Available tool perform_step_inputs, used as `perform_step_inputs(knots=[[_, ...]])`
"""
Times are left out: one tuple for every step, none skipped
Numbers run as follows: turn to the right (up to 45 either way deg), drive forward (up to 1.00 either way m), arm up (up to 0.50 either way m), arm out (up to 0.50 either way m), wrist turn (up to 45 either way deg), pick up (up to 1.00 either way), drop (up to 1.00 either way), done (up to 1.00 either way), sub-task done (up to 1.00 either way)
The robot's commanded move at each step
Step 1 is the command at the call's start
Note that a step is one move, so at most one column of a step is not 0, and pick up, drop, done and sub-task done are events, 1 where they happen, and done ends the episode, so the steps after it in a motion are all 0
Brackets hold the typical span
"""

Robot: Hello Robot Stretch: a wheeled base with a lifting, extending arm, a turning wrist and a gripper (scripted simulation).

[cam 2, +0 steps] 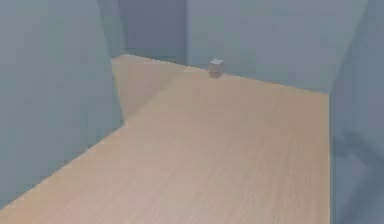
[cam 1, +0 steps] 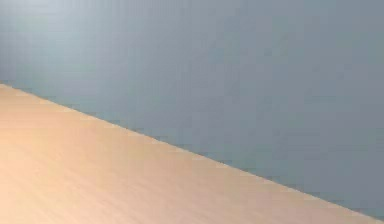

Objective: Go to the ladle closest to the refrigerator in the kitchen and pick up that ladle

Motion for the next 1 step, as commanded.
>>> perform_step_inputs(knots=[[-36.0, 0.00, 0.00, 0.00, 0.0, 0.00, 0.00, 0.00, 0.00]])
